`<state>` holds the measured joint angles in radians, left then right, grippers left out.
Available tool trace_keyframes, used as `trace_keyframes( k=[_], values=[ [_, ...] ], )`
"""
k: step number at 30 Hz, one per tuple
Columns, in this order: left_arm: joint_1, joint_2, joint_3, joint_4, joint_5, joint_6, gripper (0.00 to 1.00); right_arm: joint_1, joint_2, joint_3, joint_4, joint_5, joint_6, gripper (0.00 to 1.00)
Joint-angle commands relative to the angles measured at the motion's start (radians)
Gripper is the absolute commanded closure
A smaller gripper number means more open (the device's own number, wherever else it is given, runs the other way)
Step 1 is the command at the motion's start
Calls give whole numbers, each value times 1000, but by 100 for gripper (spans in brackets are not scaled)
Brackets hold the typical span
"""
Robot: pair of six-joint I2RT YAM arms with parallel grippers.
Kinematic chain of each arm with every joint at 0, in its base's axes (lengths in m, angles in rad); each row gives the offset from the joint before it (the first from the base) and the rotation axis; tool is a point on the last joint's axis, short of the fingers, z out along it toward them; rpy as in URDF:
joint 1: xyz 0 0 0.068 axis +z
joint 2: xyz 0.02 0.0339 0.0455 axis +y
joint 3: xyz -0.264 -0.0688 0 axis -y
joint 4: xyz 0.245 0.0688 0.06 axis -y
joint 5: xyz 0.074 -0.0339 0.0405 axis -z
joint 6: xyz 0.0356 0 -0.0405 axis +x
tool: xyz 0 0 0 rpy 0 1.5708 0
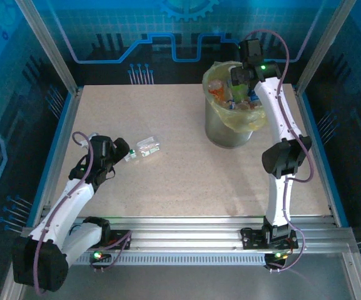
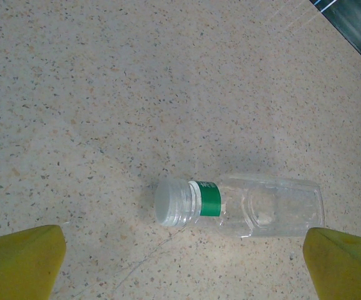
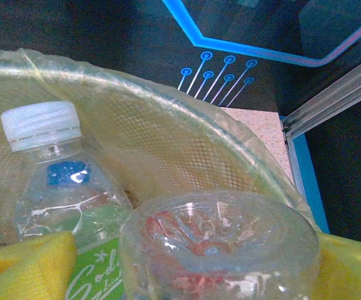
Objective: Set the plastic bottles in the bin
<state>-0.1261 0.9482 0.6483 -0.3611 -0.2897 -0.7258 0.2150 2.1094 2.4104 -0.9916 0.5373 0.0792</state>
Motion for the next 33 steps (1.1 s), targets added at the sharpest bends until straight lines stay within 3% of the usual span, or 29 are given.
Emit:
trace_keyframes(
  k=[1, 8, 20, 26, 33],
  values=[
    [4, 1, 30, -10, 16, 17, 1, -9, -50, 27, 25, -9, -10, 5],
    [3, 1, 27, -8, 17, 16, 1, -11, -56, 34, 25, -18, -9, 7],
    [3, 2, 24, -5, 23, 13, 1, -19, -60, 4, 21, -7, 4, 37],
    [3, 1, 25, -8, 22, 19, 1, -36, -61, -25, -1, 37, 50, 38],
    [3, 1, 24, -7, 24, 17, 1, -34, -74, -65, 18, 6, 47, 36]
  ],
)
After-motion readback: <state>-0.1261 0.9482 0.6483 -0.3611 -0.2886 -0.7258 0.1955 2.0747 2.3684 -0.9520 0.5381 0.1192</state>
